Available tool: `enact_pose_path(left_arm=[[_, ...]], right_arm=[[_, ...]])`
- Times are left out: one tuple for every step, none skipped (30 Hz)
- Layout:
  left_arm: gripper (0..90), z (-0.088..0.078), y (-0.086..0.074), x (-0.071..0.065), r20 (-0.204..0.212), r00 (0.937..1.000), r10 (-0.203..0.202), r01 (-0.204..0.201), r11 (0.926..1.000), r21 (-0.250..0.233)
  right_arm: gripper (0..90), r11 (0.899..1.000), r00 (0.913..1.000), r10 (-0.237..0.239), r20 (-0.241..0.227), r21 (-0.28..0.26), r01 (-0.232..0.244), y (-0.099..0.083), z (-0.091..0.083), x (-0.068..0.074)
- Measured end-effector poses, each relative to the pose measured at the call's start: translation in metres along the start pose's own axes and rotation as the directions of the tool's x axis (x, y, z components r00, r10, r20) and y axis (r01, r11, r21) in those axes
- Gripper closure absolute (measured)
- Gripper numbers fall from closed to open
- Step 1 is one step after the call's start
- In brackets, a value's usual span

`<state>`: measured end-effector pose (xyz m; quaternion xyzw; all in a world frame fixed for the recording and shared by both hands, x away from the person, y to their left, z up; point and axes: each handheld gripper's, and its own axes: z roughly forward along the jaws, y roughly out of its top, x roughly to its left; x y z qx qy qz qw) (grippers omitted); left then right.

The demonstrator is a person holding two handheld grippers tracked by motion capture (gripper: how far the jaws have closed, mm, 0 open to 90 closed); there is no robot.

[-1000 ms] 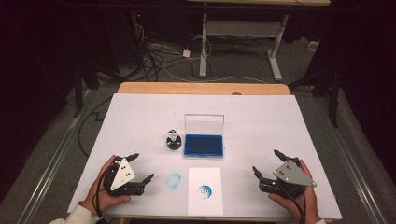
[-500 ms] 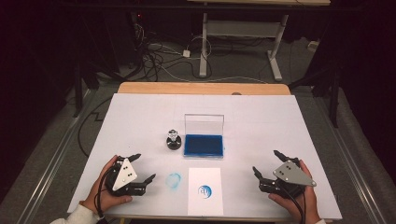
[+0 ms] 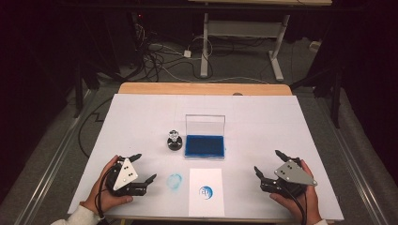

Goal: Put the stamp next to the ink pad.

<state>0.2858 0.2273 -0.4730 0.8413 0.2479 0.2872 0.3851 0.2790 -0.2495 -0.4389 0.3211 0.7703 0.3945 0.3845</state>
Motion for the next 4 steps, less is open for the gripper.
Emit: enact_pose_path(left_arm=[[16.3,0.0008,0.0006,0.0,-0.003,1.0,0.004,-0.004,1.0,0.006],[16.3,0.0016,0.0011,-0.0005,-0.005,1.0,0.003,-0.003,1.0,0.006],[16.3,0.0018,0.0013,-0.0007,-0.005,1.0,0.002,-0.002,1.0,0.005],[16.3,0.0018,0.0015,-0.0007,-0.003,1.0,0.0,0.0,1.0,0.002]], right_arm=[[16.5,1.0,1.0,-0.002,0.0,0.001,0.002,0.0002,0.0004,0.0],[16.5,1.0,1.0,-0.002,0.0,0.003,0.002,0.0004,0.0007,0.0005],[16.5,1.0,1.0,-0.002,-0.002,0.004,0.002,0.0006,0.0007,0.0009],[16.5,1.0,1.0,-0.004,-0.002,0.003,0.004,0.001,0.0008,0.0009]])
